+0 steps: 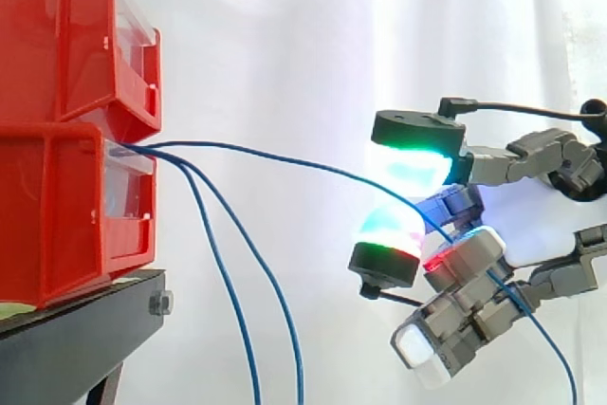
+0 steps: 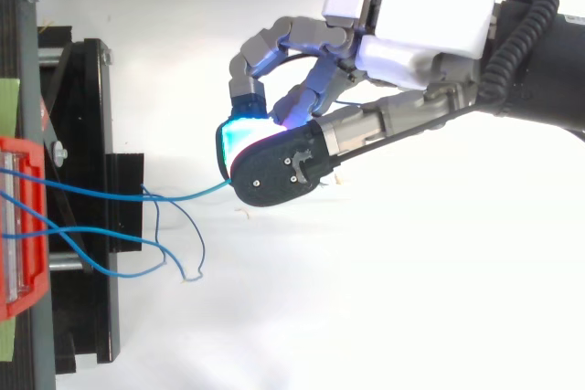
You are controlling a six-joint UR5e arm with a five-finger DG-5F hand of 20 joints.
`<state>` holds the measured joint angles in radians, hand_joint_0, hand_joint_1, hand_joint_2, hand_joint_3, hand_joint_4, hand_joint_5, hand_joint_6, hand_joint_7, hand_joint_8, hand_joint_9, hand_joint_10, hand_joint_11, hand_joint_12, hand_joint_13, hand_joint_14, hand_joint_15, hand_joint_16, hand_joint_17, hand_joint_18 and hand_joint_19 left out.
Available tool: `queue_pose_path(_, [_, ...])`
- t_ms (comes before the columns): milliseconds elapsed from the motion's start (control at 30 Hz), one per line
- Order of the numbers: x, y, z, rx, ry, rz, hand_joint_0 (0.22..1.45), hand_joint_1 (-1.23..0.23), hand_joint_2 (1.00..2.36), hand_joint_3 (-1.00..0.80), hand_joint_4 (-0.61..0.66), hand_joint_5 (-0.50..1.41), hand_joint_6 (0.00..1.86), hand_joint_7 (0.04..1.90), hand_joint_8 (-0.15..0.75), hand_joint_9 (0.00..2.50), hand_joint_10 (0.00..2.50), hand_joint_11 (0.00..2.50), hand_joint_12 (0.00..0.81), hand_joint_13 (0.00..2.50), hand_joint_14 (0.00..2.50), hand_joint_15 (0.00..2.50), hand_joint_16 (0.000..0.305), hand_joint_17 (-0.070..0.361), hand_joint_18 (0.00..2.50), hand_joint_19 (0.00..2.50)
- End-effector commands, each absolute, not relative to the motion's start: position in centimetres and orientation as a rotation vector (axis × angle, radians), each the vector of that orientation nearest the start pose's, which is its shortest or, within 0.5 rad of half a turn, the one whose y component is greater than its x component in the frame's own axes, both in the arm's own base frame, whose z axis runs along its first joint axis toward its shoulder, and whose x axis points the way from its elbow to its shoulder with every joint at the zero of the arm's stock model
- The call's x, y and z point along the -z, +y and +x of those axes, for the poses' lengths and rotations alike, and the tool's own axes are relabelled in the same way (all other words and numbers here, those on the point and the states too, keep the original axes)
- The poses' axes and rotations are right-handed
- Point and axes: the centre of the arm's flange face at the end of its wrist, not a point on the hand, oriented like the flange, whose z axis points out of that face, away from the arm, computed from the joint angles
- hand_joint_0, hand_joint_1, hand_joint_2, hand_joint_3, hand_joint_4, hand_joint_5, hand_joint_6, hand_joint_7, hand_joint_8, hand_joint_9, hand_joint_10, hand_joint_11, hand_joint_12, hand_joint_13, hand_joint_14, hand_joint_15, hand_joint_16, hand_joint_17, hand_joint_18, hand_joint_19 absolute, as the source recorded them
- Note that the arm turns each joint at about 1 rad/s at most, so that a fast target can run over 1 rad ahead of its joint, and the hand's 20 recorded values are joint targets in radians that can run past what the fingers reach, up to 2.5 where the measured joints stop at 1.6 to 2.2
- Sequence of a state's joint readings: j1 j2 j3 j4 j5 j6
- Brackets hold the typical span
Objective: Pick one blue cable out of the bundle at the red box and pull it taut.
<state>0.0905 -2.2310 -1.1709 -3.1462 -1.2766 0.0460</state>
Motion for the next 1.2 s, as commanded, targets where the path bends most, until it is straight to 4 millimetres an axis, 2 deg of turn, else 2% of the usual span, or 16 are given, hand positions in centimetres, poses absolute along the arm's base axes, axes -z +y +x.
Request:
queue_pose_path(0, [-27.56, -9.78, 71.75, -0.917, 1.234, 1.481, 0.55, -0.63, 1.00, -0.50, 0.15, -0.15, 0.93, 1.07, 0.331, 1.19, 0.01, 1.47, 0.373, 0.72, 0.02, 0.49, 0.052, 0.117, 0.56, 0.42])
queue_pose_path(167, [-27.68, -9.76, 71.75, -0.920, 1.233, 1.478, 0.49, -0.62, 1.00, -0.50, 0.15, -0.15, 0.93, 1.05, 0.355, 1.21, 0.01, 1.46, 0.396, 0.73, 0.02, 0.49, 0.057, 0.128, 0.58, 0.41])
queue_pose_path(500, [-27.57, -9.76, 71.77, -0.919, 1.234, 1.479, 0.44, -0.62, 1.00, -0.50, 0.17, -0.15, 0.92, 1.04, 0.387, 1.22, 0.00, 1.45, 0.418, 0.74, 0.02, 0.49, 0.061, 0.138, 0.61, 0.39])
queue_pose_path(700, [-27.57, -9.77, 71.77, -0.918, 1.233, 1.480, 0.39, -0.67, 1.00, -0.50, 0.17, -0.14, 0.92, 1.02, 0.417, 1.22, 0.00, 1.44, 0.444, 0.74, 0.02, 0.47, 0.067, 0.151, 0.63, 0.37])
queue_pose_path(1000, [-27.64, -9.76, 71.81, -0.920, 1.233, 1.478, 0.46, -0.74, 1.00, -0.50, 0.16, -0.15, 0.92, 1.05, 0.372, 1.17, 0.01, 1.43, 0.414, 0.70, 0.02, 0.48, 0.061, 0.137, 0.57, 0.40])
queue_pose_path(1167, [-27.63, -9.76, 71.79, -0.920, 1.233, 1.480, 0.55, -0.77, 1.00, -0.50, 0.14, -0.15, 0.91, 1.10, 0.333, 1.15, 0.01, 1.43, 0.383, 0.68, 0.02, 0.49, 0.054, 0.122, 0.52, 0.43])
